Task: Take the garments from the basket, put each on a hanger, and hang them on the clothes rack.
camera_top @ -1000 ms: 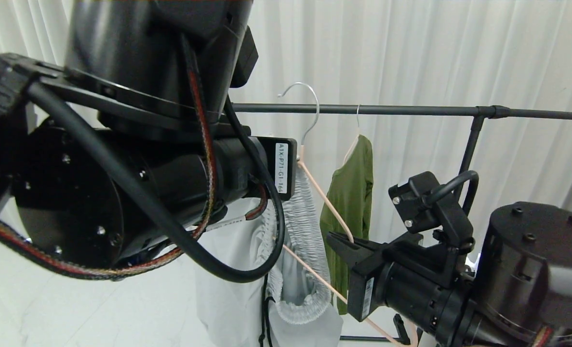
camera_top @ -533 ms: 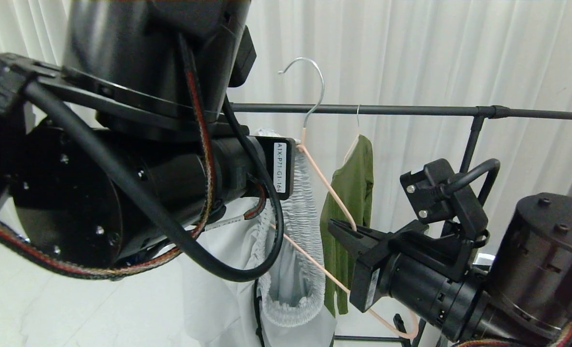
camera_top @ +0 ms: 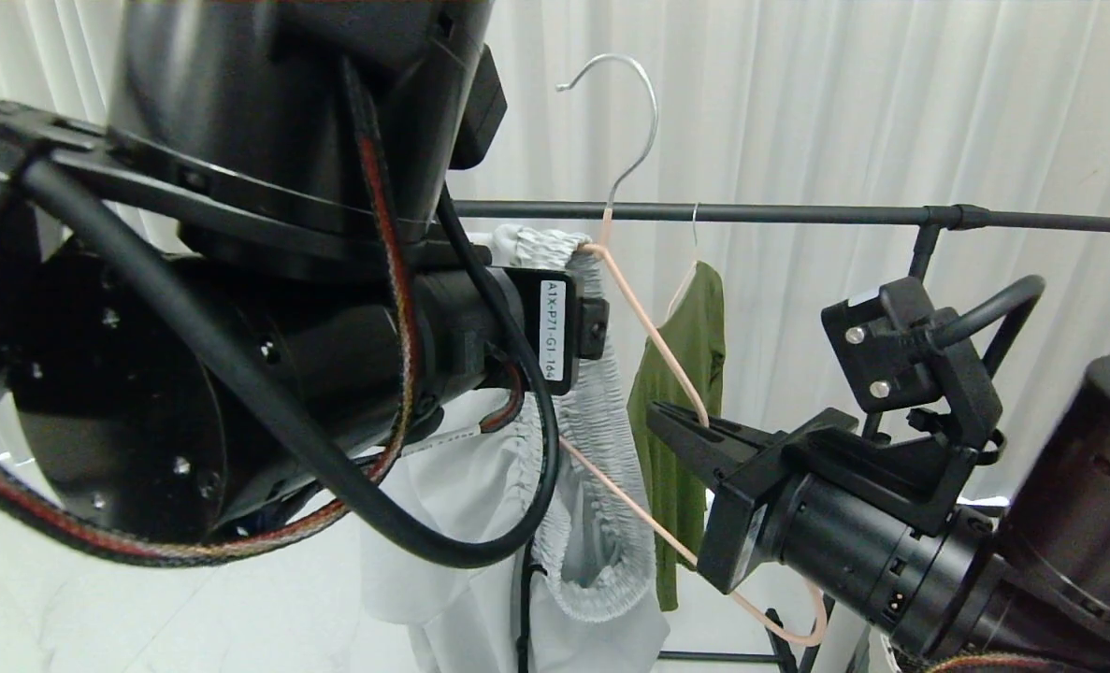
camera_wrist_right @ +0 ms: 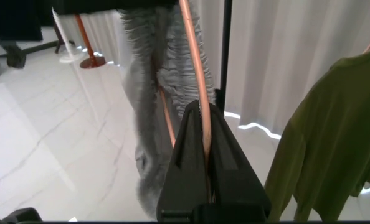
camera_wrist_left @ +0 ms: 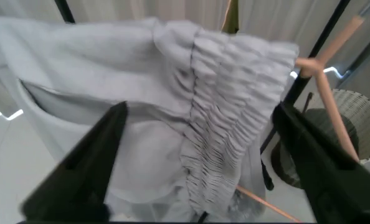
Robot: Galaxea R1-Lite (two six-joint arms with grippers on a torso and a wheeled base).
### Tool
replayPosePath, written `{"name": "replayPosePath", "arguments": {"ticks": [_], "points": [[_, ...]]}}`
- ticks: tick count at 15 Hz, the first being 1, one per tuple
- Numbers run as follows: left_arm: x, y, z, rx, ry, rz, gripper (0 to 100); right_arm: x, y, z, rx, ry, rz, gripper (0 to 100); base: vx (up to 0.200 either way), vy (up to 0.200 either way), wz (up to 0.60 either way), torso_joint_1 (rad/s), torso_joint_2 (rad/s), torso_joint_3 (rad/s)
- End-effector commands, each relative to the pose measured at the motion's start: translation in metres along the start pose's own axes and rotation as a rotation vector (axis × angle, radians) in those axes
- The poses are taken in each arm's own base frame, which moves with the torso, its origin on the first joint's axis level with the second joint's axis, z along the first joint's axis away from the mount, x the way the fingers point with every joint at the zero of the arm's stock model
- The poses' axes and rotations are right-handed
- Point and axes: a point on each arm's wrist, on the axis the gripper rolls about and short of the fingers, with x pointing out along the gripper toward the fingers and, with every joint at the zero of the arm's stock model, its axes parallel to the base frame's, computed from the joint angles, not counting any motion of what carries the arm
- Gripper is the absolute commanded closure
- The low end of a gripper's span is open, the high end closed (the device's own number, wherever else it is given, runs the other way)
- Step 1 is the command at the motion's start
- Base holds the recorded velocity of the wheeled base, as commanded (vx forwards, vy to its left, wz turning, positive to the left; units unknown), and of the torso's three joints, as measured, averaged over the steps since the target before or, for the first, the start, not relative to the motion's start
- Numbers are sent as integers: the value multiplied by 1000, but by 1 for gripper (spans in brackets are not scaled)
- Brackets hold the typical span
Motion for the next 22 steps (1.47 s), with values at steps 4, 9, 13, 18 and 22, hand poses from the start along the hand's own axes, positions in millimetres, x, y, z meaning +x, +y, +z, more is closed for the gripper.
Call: {"name": "replayPosePath", "arguments": {"ticks": [4, 9, 13, 18, 22], "points": [[-45, 9, -17, 42, -8, -93, 0, -8, -4, 2, -12, -11, -2, 100, 0, 0, 0, 0, 0, 0], [-109, 86, -40, 335, -109, -159, 0, -49, -19, -7, -38, 19, 2, 100, 0, 0, 0, 0, 0, 0], [-121, 112, -64, 479, -123, -369, 0, -88, -19, -25, -68, 70, 81, 100, 0, 0, 0, 0, 0, 0], [-105, 103, -75, 546, -87, -582, 0, -121, -13, -45, -126, 129, 219, 100, 0, 0, 0, 0, 0, 0], [-89, 92, -100, 621, -6, -816, 0, -137, -10, -59, -156, 183, 307, 100, 0, 0, 0, 0, 0, 0]]}}
